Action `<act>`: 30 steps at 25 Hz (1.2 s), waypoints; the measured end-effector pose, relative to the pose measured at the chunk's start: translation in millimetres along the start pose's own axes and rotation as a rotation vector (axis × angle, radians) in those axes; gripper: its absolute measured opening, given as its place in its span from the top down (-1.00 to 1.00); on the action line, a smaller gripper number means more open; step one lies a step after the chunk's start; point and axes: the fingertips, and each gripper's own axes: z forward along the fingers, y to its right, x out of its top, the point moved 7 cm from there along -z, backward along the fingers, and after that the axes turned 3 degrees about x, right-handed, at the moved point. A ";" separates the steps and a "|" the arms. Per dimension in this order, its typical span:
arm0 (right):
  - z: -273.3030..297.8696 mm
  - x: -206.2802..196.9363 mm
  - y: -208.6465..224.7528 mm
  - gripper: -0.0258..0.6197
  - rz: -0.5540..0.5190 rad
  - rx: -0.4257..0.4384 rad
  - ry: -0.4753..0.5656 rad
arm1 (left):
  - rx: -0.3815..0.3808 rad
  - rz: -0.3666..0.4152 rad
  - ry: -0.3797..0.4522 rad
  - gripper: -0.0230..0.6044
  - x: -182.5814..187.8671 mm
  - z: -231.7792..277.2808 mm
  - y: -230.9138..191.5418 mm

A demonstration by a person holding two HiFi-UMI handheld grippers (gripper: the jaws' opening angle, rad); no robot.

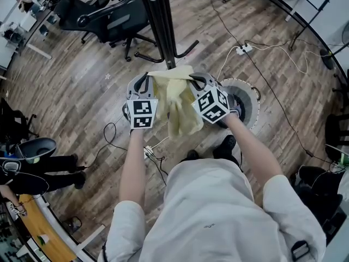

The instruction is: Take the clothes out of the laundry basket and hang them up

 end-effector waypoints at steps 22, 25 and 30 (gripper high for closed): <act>5.1 -12.0 -20.8 0.74 0.131 0.050 0.000 | -0.151 -0.041 -0.071 0.84 -30.1 6.6 34.5; 0.0 -16.0 -19.8 0.67 0.148 0.049 -0.005 | -0.169 -0.049 -0.065 0.84 -29.7 5.1 39.4; -5.9 -21.9 -19.7 0.58 0.168 0.029 -0.020 | -0.197 -0.045 -0.064 0.44 -34.8 0.7 41.0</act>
